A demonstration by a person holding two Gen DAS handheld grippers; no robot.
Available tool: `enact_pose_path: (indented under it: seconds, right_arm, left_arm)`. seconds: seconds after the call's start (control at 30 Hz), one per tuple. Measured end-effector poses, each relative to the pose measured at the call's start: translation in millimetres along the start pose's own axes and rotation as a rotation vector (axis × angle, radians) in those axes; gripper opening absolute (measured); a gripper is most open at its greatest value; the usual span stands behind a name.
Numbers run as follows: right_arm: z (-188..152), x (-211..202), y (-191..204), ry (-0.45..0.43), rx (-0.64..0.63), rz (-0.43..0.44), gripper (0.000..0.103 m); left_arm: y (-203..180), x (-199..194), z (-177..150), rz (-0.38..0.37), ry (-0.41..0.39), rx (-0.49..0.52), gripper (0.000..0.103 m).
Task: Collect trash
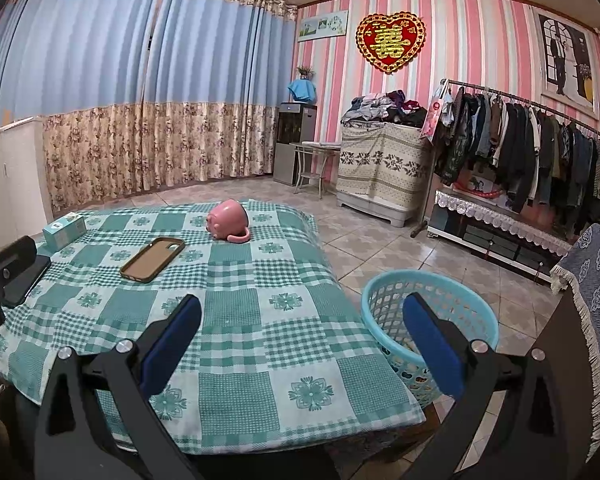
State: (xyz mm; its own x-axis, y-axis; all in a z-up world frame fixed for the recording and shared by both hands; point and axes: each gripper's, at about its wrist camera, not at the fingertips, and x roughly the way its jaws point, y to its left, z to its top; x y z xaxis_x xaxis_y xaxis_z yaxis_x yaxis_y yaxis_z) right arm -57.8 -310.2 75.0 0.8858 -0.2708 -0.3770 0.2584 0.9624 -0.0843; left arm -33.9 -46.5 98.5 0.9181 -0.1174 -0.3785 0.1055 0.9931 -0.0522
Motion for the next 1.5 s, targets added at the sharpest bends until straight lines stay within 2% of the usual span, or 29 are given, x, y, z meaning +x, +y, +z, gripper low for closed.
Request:
enact_pose_path:
  seconds: [1.5]
  right_arm:
    - [-11.4,3.7,12.9,0.015,0.009,0.002,0.099]
  left_arm:
    - [-2.0,0.0,-2.0,0.016,-0.012,0.014,0.098]
